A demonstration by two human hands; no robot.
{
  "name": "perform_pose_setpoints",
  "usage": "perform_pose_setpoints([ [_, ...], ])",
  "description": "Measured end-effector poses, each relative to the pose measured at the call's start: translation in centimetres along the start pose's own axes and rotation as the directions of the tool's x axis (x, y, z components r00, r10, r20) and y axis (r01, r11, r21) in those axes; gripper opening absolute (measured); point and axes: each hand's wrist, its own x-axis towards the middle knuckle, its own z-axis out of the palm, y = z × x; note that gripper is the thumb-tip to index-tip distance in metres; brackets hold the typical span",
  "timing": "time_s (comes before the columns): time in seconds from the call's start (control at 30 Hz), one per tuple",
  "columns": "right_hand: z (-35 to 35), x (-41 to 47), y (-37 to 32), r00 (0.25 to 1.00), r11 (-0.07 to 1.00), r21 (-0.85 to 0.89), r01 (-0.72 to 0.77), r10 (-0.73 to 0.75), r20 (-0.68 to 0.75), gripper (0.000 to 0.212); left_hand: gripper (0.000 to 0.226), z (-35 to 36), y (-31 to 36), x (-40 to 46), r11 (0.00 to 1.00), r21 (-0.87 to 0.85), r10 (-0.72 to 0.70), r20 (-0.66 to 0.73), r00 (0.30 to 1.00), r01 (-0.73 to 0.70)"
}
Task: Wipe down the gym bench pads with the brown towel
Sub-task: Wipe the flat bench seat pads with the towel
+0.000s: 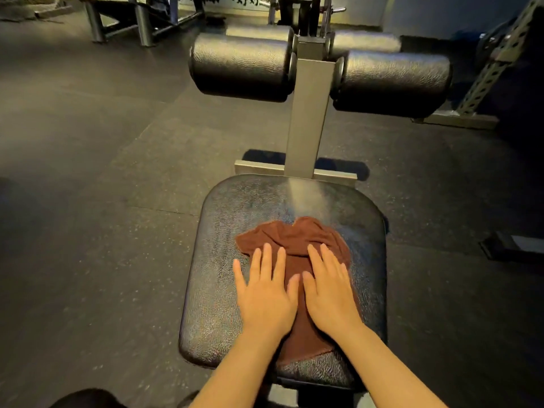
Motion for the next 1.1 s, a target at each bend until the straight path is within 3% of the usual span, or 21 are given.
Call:
perform_pose_setpoints([
  [0.13, 0.5, 3.6, 1.9, 0.989, 0.988, -0.148, 0.033, -0.053, -0.135, 0.071, 0.06, 0.1, -3.7, 5.4, 0.993, 0.112, 0.036, -0.004, 0.999, -0.036],
  [0.27, -0.3, 8.6, 2.6, 0.991, 0.965, -0.254, 0.061, -0.089, -0.099, 0.07, 0.074, -1.1, -6.0, 11.0, 0.974, 0.224, 0.011, 0.049, 0.999, -0.021],
  [0.47, -0.6, 15.7, 1.9, 0.979, 0.968, -0.248, 0.032, -0.08, -0.186, 0.074, 0.079, -0.5, -5.6, 16.3, 0.985, 0.164, -0.043, -0.005, 0.999, 0.043],
  [0.67, -0.4, 16.3, 1.6, 0.984, 0.964, -0.267, 0.013, -0.059, -0.167, 0.074, 0.078, -0.6, -6.0, 16.2, 0.996, 0.093, -0.013, 0.011, 1.0, 0.012],
  [0.8, -0.5, 14.4, 1.0, 0.991, 0.955, -0.295, 0.008, -0.047, -0.123, 0.074, 0.071, -1.4, -6.7, 13.5, 0.995, -0.101, -0.023, -0.113, 0.993, 0.011],
  [0.93, -0.3, 12.6, 0.8, 0.991, 0.934, -0.353, 0.055, -0.093, -0.091, 0.068, 0.059, -0.4, -7.4, 8.0, 0.993, 0.054, -0.093, -0.2, 0.975, 0.106],
  [1.1, 0.2, 12.3, -0.6, 0.945, 0.866, -0.433, 0.25, -0.316, -0.087, 0.056, 0.058, 0.1, -7.4, 6.9, 0.979, 0.149, -0.101, -0.231, 0.968, 0.137],
])
